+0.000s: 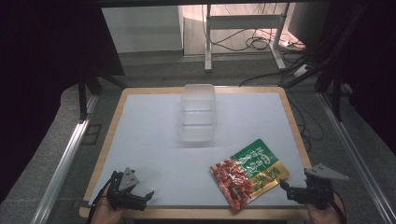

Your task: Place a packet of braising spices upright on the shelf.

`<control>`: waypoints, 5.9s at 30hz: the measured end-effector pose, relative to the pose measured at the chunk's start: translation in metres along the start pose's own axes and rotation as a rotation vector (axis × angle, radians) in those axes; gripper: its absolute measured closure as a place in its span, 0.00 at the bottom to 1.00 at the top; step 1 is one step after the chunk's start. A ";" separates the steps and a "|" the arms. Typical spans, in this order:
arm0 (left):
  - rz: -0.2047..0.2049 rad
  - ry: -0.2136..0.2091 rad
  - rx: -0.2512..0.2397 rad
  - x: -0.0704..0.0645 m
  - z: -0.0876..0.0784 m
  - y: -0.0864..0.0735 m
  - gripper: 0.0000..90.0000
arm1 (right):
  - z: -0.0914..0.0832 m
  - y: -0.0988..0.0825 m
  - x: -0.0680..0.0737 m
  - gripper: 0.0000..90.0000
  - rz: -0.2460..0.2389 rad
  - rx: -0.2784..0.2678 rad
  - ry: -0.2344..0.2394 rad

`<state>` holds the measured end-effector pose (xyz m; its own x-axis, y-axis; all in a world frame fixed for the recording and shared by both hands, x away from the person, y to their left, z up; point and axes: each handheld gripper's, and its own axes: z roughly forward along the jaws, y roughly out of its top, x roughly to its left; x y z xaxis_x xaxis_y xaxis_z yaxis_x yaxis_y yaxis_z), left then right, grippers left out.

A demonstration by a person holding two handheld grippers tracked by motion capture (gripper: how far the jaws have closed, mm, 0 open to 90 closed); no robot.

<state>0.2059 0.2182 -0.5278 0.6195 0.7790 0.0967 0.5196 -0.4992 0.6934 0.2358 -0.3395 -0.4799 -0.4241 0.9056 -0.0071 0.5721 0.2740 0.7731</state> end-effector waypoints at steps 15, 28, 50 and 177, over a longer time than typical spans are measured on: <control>-0.005 -0.001 -0.003 0.000 0.000 0.000 0.00 | 0.001 -0.013 -0.006 0.00 0.018 -0.010 0.046; -0.007 -0.006 -0.004 0.001 0.000 0.000 0.00 | 0.005 -0.013 -0.003 0.00 -0.009 0.007 0.042; -0.007 -0.008 -0.005 0.001 0.000 0.000 0.00 | 0.013 -0.004 0.002 0.00 -0.032 -0.038 0.049; 0.023 0.009 0.013 -0.003 0.002 0.001 0.00 | 0.078 0.093 0.027 0.99 -0.204 0.138 0.223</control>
<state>0.2054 0.2145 -0.5287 0.6262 0.7705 0.1191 0.5125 -0.5219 0.6819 0.3320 -0.2640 -0.4576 -0.6739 0.7388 -0.0024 0.5429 0.4973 0.6767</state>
